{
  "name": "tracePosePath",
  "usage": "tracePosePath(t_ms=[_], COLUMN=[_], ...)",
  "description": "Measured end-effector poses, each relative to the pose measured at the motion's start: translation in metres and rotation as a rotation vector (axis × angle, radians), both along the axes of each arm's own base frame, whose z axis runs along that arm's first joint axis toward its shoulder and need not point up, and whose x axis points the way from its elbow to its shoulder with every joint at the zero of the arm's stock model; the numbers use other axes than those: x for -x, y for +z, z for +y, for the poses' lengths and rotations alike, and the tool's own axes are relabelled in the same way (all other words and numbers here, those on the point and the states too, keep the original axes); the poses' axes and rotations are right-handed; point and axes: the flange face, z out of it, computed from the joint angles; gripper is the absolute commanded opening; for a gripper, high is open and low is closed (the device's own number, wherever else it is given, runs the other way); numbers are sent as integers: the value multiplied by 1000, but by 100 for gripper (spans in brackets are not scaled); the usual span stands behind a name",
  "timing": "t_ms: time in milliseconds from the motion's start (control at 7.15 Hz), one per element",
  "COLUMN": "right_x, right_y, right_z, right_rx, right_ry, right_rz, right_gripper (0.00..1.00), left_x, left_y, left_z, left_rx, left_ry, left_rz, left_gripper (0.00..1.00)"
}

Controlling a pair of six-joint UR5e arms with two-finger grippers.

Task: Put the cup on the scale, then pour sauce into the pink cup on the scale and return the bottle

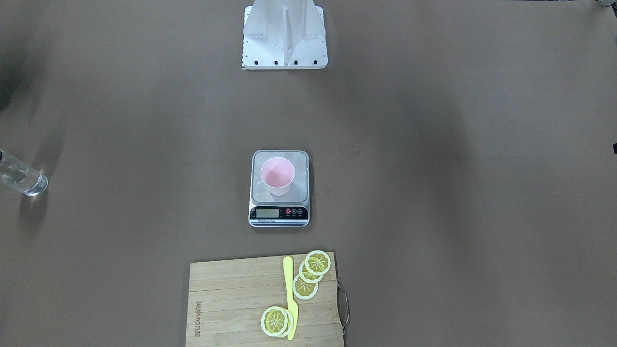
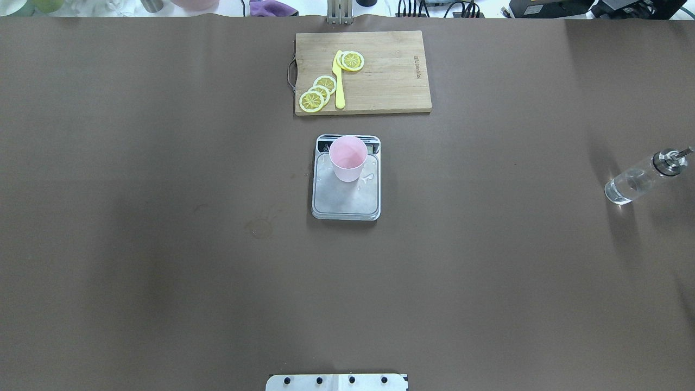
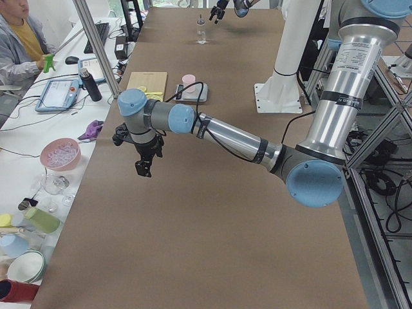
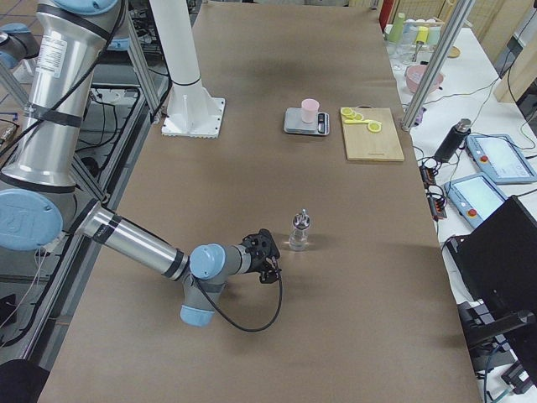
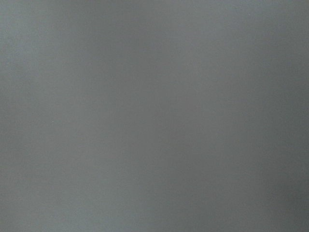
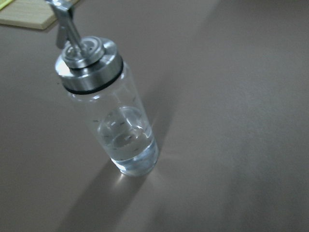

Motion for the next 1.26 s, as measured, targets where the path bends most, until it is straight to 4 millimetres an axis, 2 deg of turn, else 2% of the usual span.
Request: tracePosePath(t_ms=[280, 419, 699, 978, 1118, 1258], right_x=[-62, -80, -89, -88, -93, -106], right_y=[19, 26, 20, 1, -20, -52], right_z=[-25, -43, -83, -129, -154, -174], right_rx=[74, 114, 255, 359, 388, 417], right_ry=[3, 1, -20, -105, -169, -225], right_rz=[104, 162, 211, 266, 324, 389], right_gripper=[100, 100, 100, 100, 100, 100], left_x=[0, 0, 0, 1, 2, 5], left_y=[1, 2, 8, 21, 32, 49], left_z=[0, 1, 4, 8, 13, 24], left_rx=[2, 4, 14, 39, 60, 83], left_ry=[0, 0, 0, -1, -4, -7], left_rz=[0, 0, -3, -6, -7, -10], left_gripper=[98, 98, 98, 98, 98, 98])
